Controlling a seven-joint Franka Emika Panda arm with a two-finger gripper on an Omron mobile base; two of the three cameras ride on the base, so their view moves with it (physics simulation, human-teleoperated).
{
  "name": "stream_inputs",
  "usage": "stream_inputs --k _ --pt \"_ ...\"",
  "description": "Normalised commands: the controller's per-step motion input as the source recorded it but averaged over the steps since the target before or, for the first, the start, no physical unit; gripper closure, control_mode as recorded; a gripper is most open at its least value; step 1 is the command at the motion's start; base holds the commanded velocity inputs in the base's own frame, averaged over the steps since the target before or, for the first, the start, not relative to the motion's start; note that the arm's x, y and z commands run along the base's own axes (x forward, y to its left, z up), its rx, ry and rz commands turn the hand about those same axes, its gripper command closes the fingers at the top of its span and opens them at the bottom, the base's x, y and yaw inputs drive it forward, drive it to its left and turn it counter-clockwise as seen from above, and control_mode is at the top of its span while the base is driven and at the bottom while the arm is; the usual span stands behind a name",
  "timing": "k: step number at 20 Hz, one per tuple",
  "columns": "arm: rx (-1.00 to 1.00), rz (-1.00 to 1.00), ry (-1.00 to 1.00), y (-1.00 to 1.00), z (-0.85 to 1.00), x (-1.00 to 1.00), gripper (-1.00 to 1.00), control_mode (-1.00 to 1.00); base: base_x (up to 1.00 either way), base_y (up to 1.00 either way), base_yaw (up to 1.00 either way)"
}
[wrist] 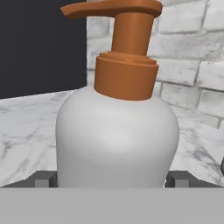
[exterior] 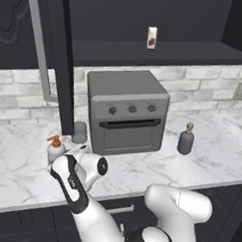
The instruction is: Pick the soap dispenser and soap dispenser from the cabinet and place them on the counter.
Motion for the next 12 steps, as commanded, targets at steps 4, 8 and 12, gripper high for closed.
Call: stream_inputs --k 4,8,12 --pt "0.00 0.04 -0.02 0.33 -0.33 0.34 1.00 -1.00 0.00 0.00 0.00" --pt "0.00 0.03 -0.02 0.33 -0.35 0.35 1.00 -1.00 0.00 0.00 0.00" --pt "0.00 0.03 -0.02 0.33 -0.35 0.35 1.00 -1.00 0.00 0.00 0.00"
